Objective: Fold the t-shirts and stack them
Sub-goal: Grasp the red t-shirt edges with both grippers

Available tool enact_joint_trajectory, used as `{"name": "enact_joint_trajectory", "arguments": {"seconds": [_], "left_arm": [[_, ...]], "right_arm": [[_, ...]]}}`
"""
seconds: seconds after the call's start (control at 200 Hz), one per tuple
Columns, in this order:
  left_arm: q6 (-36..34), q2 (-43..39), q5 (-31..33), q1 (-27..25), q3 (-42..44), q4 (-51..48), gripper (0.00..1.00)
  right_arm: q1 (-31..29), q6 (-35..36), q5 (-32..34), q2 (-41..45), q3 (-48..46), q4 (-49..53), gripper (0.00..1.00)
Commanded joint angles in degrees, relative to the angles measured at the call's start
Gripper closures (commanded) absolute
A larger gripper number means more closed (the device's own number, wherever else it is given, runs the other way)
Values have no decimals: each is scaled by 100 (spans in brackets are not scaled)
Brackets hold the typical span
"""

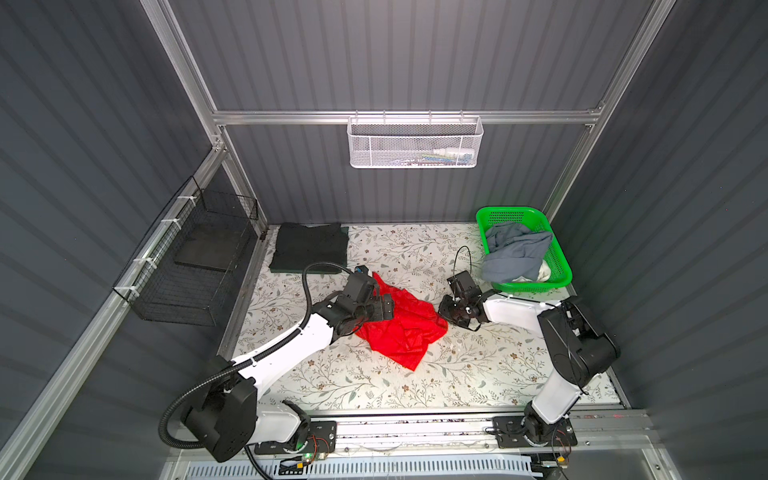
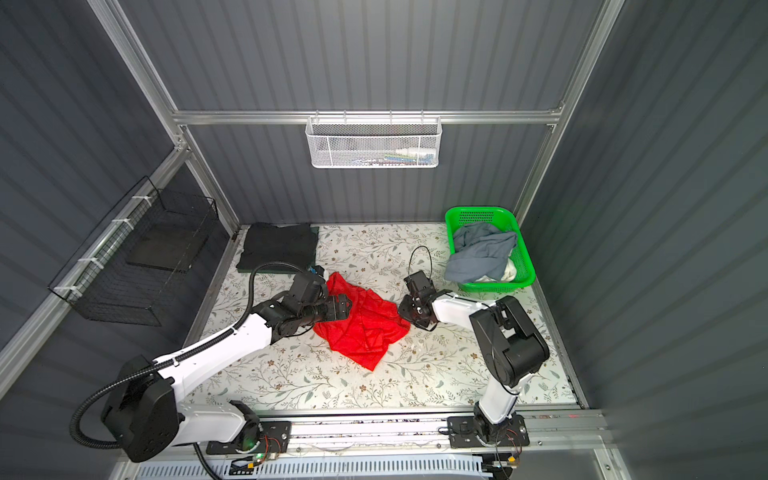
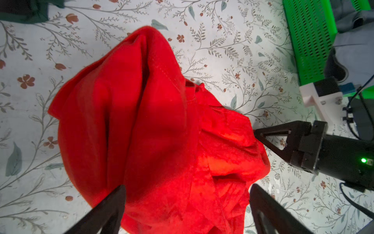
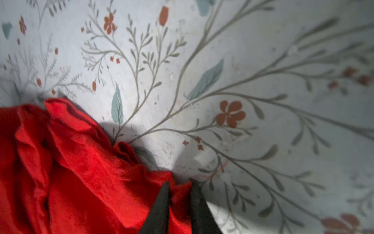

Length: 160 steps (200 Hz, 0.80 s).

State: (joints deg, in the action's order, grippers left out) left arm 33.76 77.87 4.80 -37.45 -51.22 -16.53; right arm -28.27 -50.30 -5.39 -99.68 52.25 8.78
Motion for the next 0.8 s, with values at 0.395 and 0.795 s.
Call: {"name": "enact_joint_trajectory", "arguments": {"seconds": [0.395,0.795], "left_arm": [[112,639,462,-17,-141,-77,34],[238,532,362,-41,-38,-57,40]], "right_arm": [[98,595,839,801,325,876,100],[251,889,915,1138,636,1154,100]]}}
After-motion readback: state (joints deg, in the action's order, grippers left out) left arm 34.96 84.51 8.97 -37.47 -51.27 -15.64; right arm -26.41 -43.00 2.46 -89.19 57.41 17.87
